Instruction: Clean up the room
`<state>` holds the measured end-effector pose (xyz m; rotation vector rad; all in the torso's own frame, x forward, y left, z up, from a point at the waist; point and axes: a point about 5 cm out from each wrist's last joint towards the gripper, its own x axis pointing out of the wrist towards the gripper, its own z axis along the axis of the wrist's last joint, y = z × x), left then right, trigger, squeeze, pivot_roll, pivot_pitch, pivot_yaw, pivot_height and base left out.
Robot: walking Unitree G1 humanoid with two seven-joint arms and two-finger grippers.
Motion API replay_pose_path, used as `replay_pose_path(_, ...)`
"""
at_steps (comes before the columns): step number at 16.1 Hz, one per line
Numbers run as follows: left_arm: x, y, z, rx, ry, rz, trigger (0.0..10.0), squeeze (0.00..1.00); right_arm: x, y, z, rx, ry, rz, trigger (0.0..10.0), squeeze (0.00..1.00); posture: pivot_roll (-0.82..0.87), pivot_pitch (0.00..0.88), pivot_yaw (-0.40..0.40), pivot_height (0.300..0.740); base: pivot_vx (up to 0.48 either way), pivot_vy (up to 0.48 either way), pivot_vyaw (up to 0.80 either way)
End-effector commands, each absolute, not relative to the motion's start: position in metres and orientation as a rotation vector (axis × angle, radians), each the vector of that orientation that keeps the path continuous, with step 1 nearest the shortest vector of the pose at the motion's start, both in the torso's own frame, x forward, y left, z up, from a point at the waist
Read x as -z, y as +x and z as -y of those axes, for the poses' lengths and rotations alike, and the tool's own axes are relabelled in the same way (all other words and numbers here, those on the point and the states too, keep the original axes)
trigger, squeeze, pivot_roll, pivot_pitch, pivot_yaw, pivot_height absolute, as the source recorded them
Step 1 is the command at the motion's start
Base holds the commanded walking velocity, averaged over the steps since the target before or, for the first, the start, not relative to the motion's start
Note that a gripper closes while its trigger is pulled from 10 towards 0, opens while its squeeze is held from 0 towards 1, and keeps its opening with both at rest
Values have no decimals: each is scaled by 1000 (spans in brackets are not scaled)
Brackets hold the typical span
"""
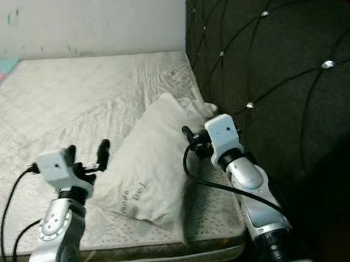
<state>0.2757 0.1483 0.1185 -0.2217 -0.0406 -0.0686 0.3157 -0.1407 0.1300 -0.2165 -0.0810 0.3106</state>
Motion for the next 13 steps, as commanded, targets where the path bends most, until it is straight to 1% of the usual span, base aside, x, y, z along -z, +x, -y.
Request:
replay_pose_path(1,-117,277,-154,53,-210,29,10000,0,-135,320,134,-324,-217,98,10000,0,-154,0,-15,740,0,480,0)
replay_pose_path(4,-118,276,-152,66,-198,31,10000,0,-132,317,127,-345,-210,94,10000,0,-146,0,-9,740,0,480,0)
replay_pose_path(7,-115,272,-155,40,-207,24,10000,0,-129,314,127,-349,-202,89,10000,0,-146,0,-10,740,0,456,0)
replay_pose_path(13,-116,270,-155,53,-233,46,10000,0,-125,313,128,-344,-206,78,10000,0,-141,0,-20,740,0,0,0)
